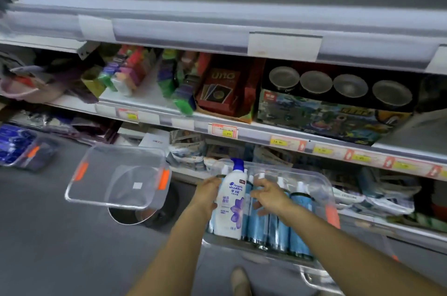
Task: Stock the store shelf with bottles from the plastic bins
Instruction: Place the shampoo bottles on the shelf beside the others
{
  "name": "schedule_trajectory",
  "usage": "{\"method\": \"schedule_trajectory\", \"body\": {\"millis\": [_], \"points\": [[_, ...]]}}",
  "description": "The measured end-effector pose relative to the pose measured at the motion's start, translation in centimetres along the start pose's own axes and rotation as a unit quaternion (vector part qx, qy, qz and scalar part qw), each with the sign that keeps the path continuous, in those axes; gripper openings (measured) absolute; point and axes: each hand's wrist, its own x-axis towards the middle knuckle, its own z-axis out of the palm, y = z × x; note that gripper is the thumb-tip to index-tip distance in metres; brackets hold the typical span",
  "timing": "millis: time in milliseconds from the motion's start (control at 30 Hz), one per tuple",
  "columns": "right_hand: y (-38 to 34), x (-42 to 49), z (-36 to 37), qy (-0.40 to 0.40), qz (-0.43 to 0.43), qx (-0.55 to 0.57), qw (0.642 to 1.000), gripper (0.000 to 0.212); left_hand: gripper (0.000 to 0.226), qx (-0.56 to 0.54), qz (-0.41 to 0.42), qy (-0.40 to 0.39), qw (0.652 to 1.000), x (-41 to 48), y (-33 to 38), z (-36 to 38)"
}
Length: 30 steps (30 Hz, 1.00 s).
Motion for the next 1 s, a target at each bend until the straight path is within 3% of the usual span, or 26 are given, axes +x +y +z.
{"method": "schedule_trajectory", "body": {"millis": [133, 267, 400, 600, 800, 1000], "points": [[1.4, 1.5, 2.0, -0.063, 0.069, 0.027, 0.995, 0.05, 0.01, 0.042, -0.032, 0.007, 0.999, 1.9, -1.0, 0.2], [2.2, 2.2, 3.8, -0.086, 0.104, 0.096, 0.986, 0.024, 0.025, 0.069, -0.041, -0.006, 0.997, 3.0, -1.6, -0.2], [2.4, 3.2, 4.6, -0.063, 0.091, 0.145, 0.983, 0.027, 0.017, 0.079, -0.041, -0.004, 0.996, 3.8, -2.2, -0.3], [2.8, 2.8, 4.7, -0.049, 0.088, 0.176, 0.979, 0.03, 0.026, 0.104, -0.015, 0.003, 0.994, 4.0, -3.3, -0.2], [2.8, 0.0, 2.7, -0.028, 0.037, 0.227, 0.973, 0.033, 0.029, 0.03, -0.025, -0.063, 0.997, 1.1, -3.8, -0.8], [0.8, -4.7, -3.2, -0.031, -0.038, 0.197, 0.979, 0.03, 0.036, -0.026, 0.018, -0.13, 0.991, -3.1, -2.0, 1.7]]}}
